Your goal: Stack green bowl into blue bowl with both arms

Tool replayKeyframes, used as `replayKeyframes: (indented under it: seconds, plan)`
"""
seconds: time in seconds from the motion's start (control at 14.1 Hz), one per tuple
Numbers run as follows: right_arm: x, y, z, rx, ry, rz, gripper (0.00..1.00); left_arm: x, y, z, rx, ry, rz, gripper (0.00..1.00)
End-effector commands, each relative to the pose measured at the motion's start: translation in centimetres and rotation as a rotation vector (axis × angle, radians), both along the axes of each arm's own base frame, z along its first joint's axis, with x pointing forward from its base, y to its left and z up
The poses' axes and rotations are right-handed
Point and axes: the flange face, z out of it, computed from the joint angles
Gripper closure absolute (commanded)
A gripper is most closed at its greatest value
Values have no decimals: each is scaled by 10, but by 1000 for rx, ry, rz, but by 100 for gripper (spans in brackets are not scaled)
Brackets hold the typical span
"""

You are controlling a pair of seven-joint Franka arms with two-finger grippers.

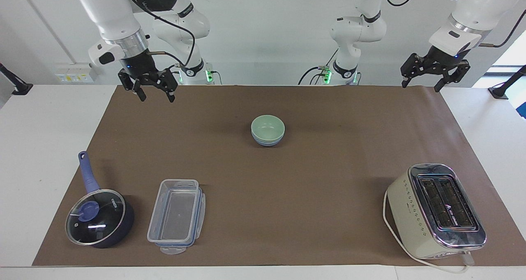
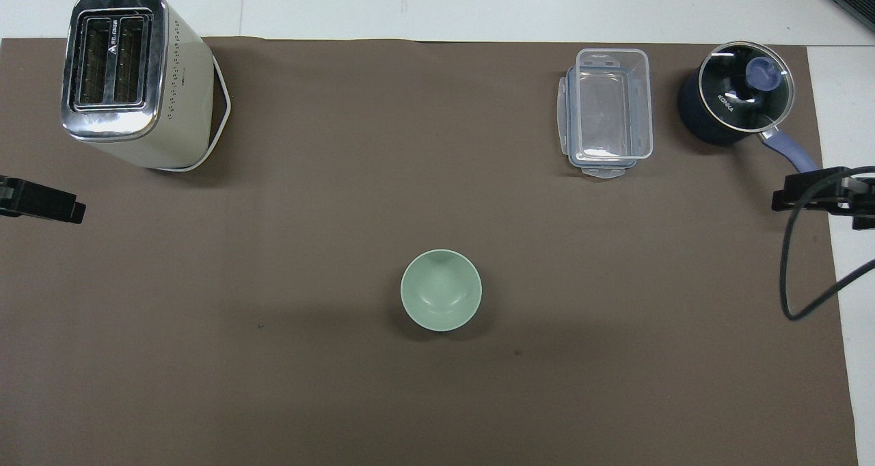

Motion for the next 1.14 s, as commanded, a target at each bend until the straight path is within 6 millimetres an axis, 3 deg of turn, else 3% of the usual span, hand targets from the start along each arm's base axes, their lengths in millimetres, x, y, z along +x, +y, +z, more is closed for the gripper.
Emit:
replayKeyframes:
  seconds: [0.0, 0.21, 1.06]
  plan:
    - [3, -3, 2, -24, 17, 8, 0, -7, 4, 3, 9, 3, -9, 0]
    - [0, -3, 2, -31, 18, 118, 0, -8, 4, 1, 9, 6, -13, 0]
    - [-6, -6, 3, -25, 73, 105, 0, -9, 4, 2, 7, 5, -15, 0]
